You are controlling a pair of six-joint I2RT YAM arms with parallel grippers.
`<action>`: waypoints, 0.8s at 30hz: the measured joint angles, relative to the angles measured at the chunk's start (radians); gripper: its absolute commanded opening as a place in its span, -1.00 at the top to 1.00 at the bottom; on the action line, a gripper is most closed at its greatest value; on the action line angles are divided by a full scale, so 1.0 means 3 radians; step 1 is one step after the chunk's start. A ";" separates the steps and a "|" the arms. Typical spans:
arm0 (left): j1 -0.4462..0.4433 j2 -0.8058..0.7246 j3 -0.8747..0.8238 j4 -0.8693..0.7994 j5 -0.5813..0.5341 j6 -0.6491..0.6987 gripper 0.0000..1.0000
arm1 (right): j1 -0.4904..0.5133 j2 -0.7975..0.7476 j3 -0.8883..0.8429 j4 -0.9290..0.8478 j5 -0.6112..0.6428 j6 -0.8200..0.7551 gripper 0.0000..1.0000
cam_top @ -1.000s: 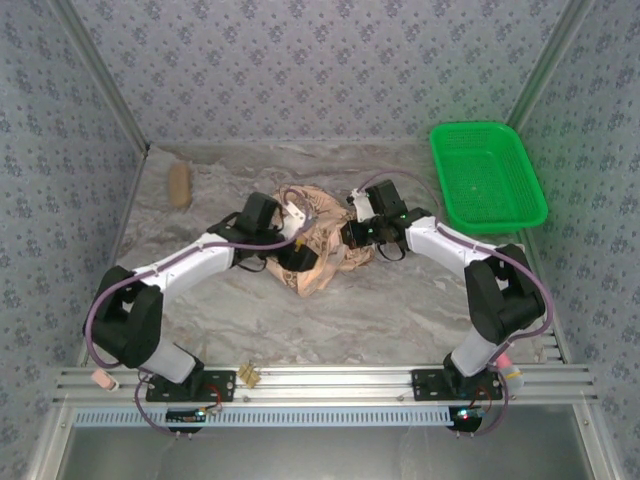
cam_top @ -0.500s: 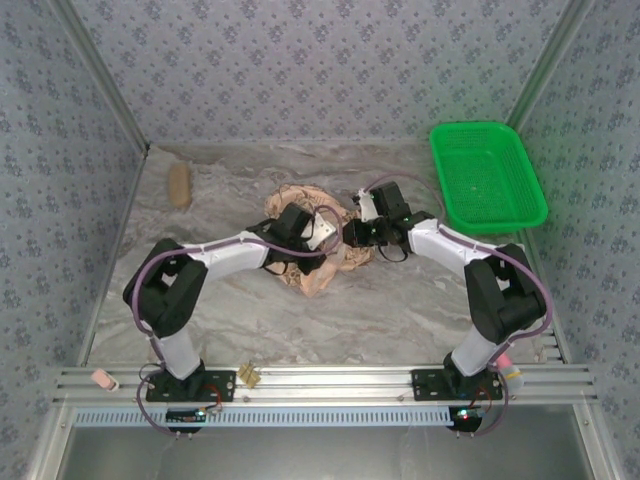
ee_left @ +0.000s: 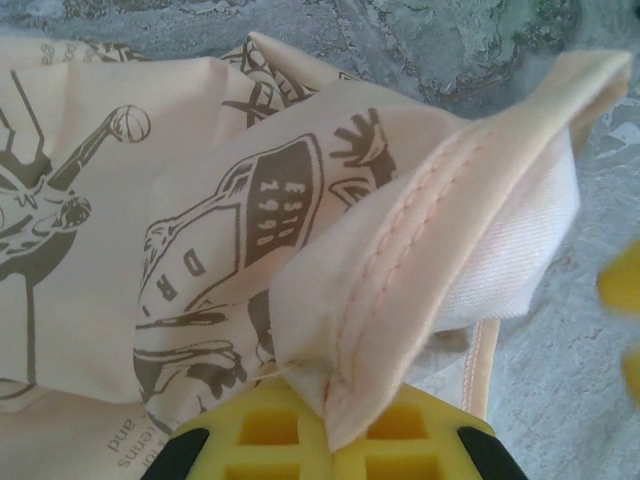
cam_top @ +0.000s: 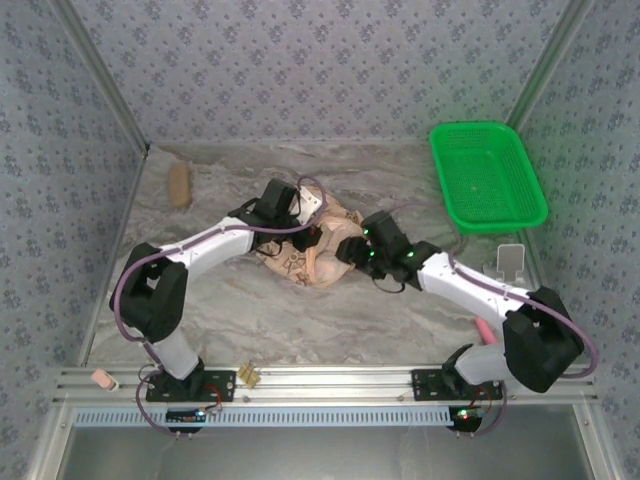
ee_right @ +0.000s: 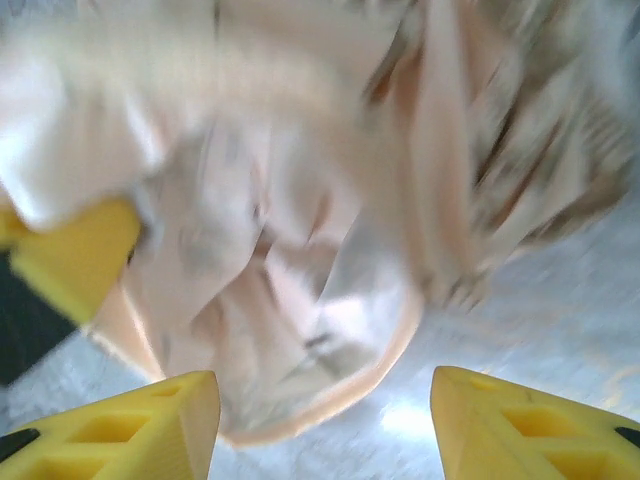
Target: Fold the inside-out t-shirt
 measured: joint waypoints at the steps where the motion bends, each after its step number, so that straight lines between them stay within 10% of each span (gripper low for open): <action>1: 0.0010 0.0000 0.0000 0.0003 0.0023 -0.0024 0.99 | 0.0085 0.0046 -0.0033 0.0037 0.0027 0.0160 -0.19; 7: 0.0042 0.0000 -0.0066 0.0019 0.0182 -0.0098 0.98 | 0.0258 0.0557 -0.0094 0.0357 0.0159 0.0692 -0.05; 12: 0.0081 0.0000 -0.0146 0.0022 0.0244 -0.0108 0.55 | 0.0193 0.0851 -0.0114 0.0725 0.0182 0.0718 0.78; 16: 0.0153 0.0000 -0.0181 0.0019 0.0289 -0.0106 -0.13 | 0.0156 0.0852 -0.0127 0.0838 0.0273 0.0608 0.94; 24: 0.0154 0.0017 -0.0095 0.0003 0.0478 0.0010 -0.23 | 0.0153 0.0839 -0.0127 0.0827 0.0319 0.0425 1.00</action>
